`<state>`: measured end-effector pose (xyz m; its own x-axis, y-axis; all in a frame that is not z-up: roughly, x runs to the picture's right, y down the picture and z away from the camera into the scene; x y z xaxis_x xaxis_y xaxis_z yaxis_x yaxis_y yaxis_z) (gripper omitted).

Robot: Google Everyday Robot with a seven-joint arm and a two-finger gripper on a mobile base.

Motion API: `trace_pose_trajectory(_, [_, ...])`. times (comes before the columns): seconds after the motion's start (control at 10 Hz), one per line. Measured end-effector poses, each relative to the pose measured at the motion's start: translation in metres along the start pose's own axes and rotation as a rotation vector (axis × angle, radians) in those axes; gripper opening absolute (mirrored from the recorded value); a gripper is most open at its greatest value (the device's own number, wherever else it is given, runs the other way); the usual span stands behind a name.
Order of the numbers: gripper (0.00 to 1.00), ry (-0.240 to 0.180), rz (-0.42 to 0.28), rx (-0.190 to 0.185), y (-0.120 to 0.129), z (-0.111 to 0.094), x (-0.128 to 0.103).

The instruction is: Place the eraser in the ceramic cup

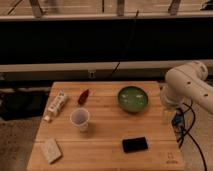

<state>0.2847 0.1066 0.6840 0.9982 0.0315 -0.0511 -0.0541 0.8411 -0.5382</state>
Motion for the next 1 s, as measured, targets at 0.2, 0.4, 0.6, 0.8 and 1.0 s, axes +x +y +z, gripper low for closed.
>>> trace_pose_trajectory(0.2, [0.8,0.0,0.0,0.0,0.0,0.0,0.0])
trace_pose_trajectory(0.4, [0.8,0.0,0.0,0.0,0.0,0.0,0.0])
trace_pose_trajectory(0.6, [0.8,0.0,0.0,0.0,0.0,0.0,0.0])
trace_pose_trajectory(0.8, [0.8,0.001,-0.002,-0.002,0.001,0.001,0.0])
trace_pose_trajectory(1.0, [0.8,0.001,-0.041,-0.009,0.012,0.012,-0.015])
